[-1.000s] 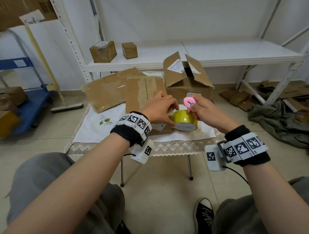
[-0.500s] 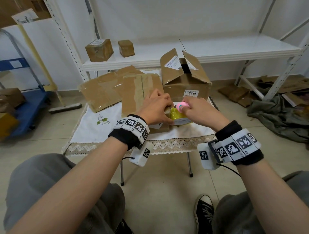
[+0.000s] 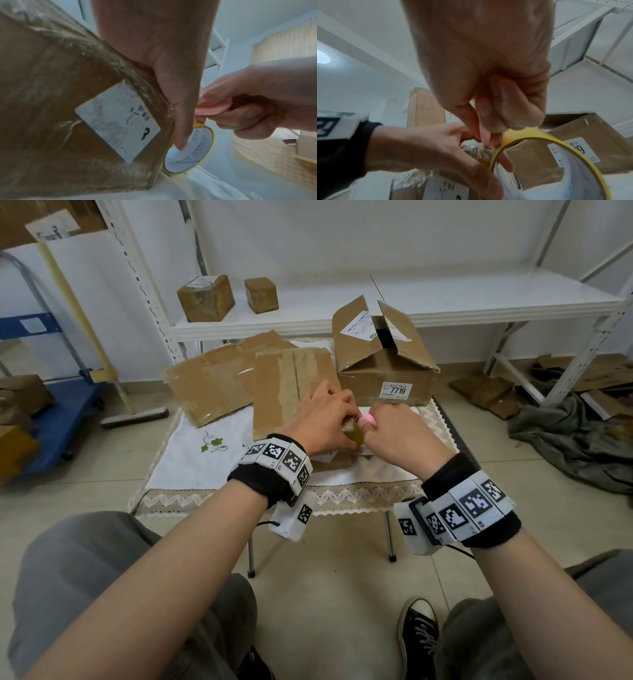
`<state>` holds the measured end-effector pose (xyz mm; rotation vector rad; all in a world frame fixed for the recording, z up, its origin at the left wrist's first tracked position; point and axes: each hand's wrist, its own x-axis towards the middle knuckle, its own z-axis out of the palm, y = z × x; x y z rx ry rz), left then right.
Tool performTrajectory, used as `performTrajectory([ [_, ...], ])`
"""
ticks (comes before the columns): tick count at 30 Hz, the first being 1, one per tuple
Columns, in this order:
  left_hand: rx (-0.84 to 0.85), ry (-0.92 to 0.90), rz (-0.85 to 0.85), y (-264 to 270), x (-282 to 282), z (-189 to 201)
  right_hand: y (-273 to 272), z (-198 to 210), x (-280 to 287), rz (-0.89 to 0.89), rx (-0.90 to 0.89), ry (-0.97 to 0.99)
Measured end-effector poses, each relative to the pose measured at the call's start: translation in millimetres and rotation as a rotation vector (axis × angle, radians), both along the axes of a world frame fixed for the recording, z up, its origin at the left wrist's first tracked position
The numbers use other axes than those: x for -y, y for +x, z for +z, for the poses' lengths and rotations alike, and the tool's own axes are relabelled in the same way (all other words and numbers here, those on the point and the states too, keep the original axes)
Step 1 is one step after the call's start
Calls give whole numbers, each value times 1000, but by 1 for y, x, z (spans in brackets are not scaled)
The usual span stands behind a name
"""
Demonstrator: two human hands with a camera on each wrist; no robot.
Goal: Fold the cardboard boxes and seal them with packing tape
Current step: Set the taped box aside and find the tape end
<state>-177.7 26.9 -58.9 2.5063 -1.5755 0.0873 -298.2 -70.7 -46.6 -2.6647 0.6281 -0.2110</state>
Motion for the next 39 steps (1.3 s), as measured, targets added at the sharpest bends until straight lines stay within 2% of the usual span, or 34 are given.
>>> performTrajectory([
  [18,-8,4,8,1,0,0,-7,10,-5,66,-168,15],
  [30,6,38,19,1,1,0,-13,19,1,49,-199,98],
  [39,11,46,26,1,1,0,-14,21,1,58,-209,88],
])
